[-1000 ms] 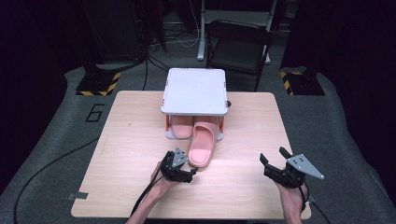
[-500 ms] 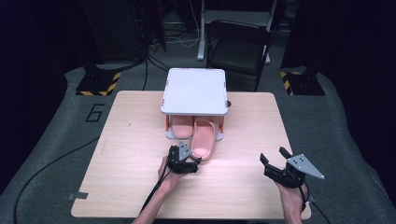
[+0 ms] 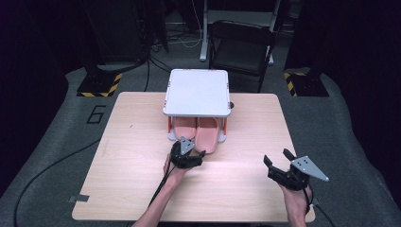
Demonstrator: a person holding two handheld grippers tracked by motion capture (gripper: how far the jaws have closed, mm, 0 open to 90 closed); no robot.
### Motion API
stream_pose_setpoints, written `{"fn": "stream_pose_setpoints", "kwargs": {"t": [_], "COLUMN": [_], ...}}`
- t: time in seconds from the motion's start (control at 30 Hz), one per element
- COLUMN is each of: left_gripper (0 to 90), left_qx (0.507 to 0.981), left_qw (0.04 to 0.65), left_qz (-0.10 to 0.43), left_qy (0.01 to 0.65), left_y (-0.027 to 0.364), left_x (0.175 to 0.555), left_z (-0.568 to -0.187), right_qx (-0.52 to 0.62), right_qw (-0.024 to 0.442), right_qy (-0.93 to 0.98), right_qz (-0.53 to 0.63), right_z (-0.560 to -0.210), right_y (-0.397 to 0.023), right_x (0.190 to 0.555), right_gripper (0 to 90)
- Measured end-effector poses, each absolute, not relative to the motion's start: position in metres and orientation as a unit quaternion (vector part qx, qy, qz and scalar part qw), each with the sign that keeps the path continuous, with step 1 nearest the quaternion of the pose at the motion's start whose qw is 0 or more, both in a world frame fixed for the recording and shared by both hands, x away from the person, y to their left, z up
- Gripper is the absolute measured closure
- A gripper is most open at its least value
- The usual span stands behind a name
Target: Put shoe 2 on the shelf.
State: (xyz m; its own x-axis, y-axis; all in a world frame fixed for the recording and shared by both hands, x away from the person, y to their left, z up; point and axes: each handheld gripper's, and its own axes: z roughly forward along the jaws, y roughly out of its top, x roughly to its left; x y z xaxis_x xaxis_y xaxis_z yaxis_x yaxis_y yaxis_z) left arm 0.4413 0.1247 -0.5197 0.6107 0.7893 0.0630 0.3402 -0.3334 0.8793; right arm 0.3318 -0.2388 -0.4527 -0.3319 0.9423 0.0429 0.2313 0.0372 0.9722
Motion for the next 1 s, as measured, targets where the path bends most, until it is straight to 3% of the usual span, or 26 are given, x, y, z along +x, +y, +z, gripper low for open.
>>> {"fn": "stream_pose_setpoints", "kwargs": {"t": [1.0], "left_gripper": [26.5], "left_qx": [0.760], "left_qw": [0.445], "left_qz": [0.253], "left_qy": [0.399], "left_y": [0.109], "left_x": [0.493], "left_z": [-0.511], "right_qx": [0.469], "right_qw": [0.344], "right_qy": [0.627], "right_qz": [0.518], "right_z": [-0.453], "right_y": [-0.241], "right_x": [0.333], "right_gripper": [19.3]}}
